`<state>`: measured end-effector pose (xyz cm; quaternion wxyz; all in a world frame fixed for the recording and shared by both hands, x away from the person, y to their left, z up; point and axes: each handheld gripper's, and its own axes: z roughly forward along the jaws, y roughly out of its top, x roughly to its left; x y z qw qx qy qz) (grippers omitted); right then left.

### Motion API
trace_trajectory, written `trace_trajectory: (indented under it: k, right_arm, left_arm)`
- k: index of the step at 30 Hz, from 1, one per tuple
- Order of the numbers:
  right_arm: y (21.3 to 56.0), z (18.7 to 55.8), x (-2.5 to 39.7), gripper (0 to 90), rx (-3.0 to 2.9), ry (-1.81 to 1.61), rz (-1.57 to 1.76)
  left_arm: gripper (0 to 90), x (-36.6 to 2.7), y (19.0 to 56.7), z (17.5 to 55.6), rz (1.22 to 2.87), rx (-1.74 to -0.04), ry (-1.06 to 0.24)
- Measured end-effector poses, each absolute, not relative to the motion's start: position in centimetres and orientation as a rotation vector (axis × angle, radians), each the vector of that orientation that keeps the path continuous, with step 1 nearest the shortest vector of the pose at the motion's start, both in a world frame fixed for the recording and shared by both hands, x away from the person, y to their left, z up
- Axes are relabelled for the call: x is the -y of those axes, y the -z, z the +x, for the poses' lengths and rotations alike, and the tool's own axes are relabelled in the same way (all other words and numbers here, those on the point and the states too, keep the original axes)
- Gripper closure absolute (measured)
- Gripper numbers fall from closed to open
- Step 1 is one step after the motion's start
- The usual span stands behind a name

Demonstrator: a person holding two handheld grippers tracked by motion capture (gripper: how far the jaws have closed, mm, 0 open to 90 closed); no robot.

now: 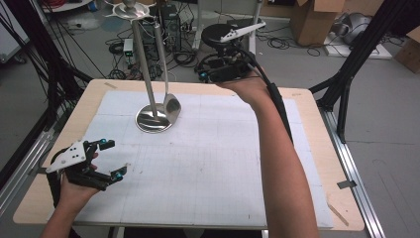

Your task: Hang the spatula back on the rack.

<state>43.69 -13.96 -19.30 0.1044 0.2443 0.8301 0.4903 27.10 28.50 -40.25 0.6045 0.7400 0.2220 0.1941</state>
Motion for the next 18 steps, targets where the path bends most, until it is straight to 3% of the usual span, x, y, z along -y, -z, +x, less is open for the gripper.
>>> trace_trajectory:
  k: [18]
  right_arm:
    - [19.7, 39.8, 19.3, 32.5, -2.397, -1.482, 0.707]
  left_arm:
    - [1.7, -28.5, 40.3, 27.1, 1.709, -0.519, -0.447]
